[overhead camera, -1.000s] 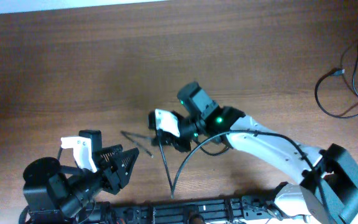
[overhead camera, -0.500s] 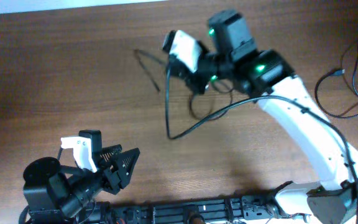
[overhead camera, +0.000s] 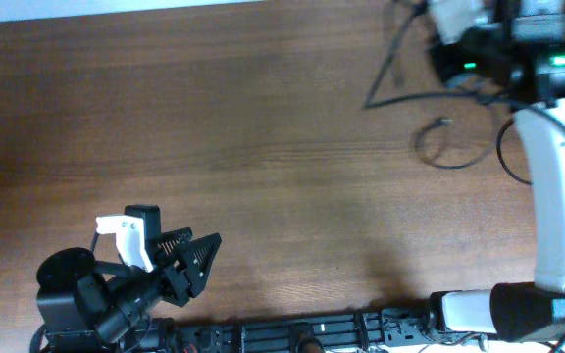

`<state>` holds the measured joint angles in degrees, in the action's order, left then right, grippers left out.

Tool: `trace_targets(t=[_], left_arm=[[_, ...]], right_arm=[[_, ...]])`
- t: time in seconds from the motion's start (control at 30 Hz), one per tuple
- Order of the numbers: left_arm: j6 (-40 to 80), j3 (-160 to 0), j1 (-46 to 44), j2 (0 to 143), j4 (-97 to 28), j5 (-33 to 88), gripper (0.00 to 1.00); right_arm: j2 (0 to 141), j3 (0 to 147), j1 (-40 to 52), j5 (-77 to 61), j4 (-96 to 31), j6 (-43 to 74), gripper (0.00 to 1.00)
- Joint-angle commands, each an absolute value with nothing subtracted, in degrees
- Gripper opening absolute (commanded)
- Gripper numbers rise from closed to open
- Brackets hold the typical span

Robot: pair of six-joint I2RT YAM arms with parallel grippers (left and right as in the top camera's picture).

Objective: Untangle cables
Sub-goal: 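Lift the cable with the right gripper and carry it to the right edge, then release the cable onto the cable pile at the right edge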

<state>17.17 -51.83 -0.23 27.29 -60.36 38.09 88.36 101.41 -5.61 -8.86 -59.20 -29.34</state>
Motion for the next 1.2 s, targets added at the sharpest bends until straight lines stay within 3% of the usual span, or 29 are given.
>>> trace_targets(t=[0.0,0.17,0.3,0.63,0.77,0.83,0.87,0.9,1.17], left_arm=[[17.32,-51.40,0.05,26.81,-60.27,38.15,0.62],[17.34,-51.40,0.05,26.81,-60.27,38.13,0.63],[17.34,-51.40,0.05,26.81,-60.27,38.15,0.63],[18.35,-51.40,0.05,26.81,-60.25,38.13,0.63],[19.94,-51.40,0.05,26.81,-60.23,38.15,0.63],[19.94,-51.40,0.05,26.81,-60.25,38.15,0.63],[19.94,-51.40,0.05,26.81,-60.25,38.15,0.63],[19.94,-51.40,0.05,26.81,-60.25,38.15,0.63],[19.90,-51.40,0.05,26.81,-60.23,38.13,0.63]], right_arm=[[88.47,102.89,-16.73,-6.85,-57.56,-29.98,0.04],[90.08,102.87,-35.22,-17.08,-53.56,-29.56,0.04],[93.17,102.87,-43.68,-22.31,-51.48,-29.54,0.04],[99.85,102.89,-54.94,-17.61,-44.53,-6.90,0.04],[102.02,102.87,-56.21,-11.62,-46.06,-5.02,0.04],[102.78,102.87,-56.27,-11.33,-46.41,-5.02,0.16],[103.15,102.87,-56.27,-11.40,-46.70,-5.04,0.30],[103.28,102.87,-56.27,-11.73,-47.03,-5.06,1.00],[103.28,102.69,-56.27,-20.88,-54.81,-6.61,0.99]])
